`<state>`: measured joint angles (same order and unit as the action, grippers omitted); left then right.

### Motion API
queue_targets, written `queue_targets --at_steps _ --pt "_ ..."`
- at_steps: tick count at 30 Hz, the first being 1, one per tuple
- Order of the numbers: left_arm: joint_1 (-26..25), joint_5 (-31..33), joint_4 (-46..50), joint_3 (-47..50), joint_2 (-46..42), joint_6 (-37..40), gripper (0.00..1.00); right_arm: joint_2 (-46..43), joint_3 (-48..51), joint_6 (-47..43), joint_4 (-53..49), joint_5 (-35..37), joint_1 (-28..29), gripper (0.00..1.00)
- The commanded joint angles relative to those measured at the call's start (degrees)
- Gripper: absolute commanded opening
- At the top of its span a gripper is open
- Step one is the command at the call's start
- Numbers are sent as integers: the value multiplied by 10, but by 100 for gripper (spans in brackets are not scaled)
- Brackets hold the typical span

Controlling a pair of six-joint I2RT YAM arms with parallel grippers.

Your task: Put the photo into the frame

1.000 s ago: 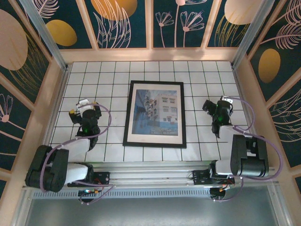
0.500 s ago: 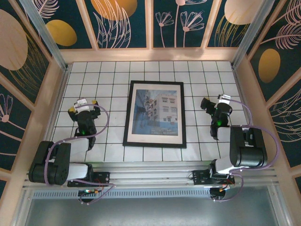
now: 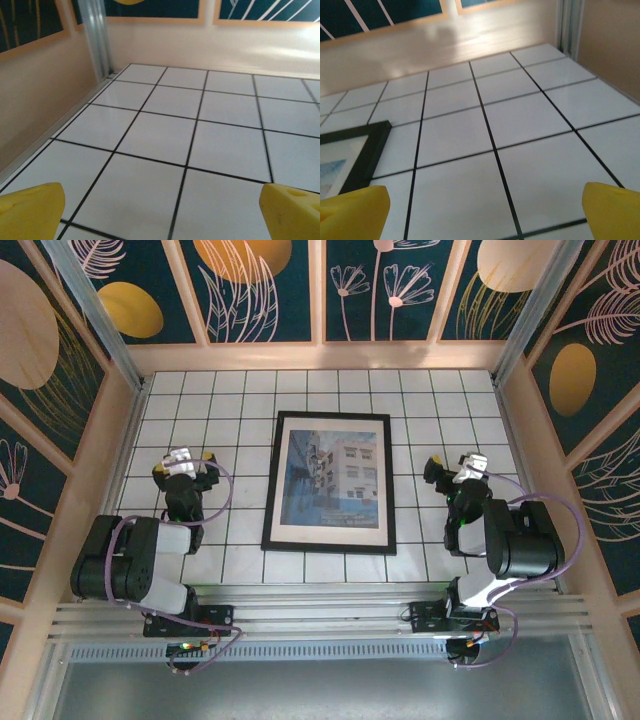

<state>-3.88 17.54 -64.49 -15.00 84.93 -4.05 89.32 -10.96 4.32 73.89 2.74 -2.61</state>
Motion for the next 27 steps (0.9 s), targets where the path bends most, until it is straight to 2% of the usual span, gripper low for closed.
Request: queue_targets --at_steps 1,2,4,5,27 --pt "18 -72 -66 9 11 4 99 2 1 -15 51 8 5 99" --pt "20 -73 -122 22 33 3 99 2 1 -16 51 9 6 99" --pt "20 -75 -77 15 17 4 99 2 0 -16 52 11 7 99" --pt "20 -73 -98 18 26 3 99 2 1 -17 52 12 7 99" --pt "20 -72 -93 20 21 4 99 3 -3 -24 48 11 13 99"
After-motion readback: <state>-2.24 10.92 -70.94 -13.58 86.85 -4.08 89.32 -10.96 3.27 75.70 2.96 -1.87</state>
